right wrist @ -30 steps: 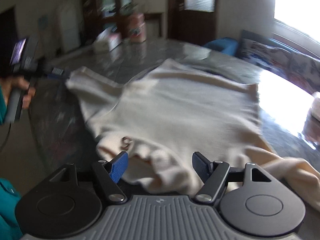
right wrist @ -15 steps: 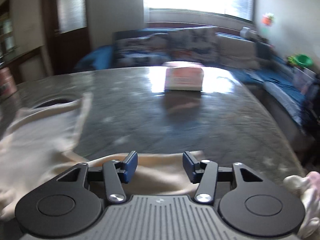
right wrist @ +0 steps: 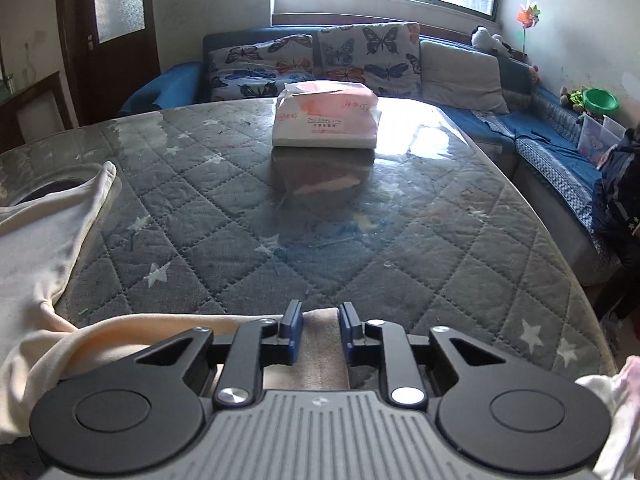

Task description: Fold clothes

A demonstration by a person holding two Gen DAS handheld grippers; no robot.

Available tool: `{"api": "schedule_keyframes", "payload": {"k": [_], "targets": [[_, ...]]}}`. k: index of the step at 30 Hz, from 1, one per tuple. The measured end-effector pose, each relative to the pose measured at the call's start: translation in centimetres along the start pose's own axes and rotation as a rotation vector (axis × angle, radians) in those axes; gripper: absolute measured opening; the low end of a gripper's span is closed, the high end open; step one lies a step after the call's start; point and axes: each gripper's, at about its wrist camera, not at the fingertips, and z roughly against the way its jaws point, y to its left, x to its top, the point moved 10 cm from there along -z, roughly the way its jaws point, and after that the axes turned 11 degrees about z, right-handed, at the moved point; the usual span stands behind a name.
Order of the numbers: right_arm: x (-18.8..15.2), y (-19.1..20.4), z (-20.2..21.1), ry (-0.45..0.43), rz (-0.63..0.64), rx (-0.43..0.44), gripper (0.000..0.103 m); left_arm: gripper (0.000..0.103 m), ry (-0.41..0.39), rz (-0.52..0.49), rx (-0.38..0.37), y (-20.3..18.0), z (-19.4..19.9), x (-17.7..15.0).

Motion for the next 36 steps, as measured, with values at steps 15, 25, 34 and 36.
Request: {"api": "schedule_keyframes", "payload": {"k": [15, 25, 34, 36], "targets": [[5.4, -2.6, 7.3, -0.299, 0.007, 0.004, 0.005, 0.017, 0.022, -0.056, 0.032, 0.4, -2.3, -0.4], [-2.0, -6.5, 7.3, -0.143, -0.08, -0.098, 0.011, 0.021, 0.045, -0.11, -0.044, -0.6, -1.7, -0.9], [-0.4, -1.9, -0.3, -0.068, -0.109, -0.03, 0.04, 0.038, -0.002, -0.032, -0.016, 0.7, 0.7, -0.4], [-0.4, -1.8, -0.7, -0.082, -0.119, -0.037, 0.032, 0.038, -0.011, -0.008, -0.008, 1.5, 1.3, -0.3]]}}
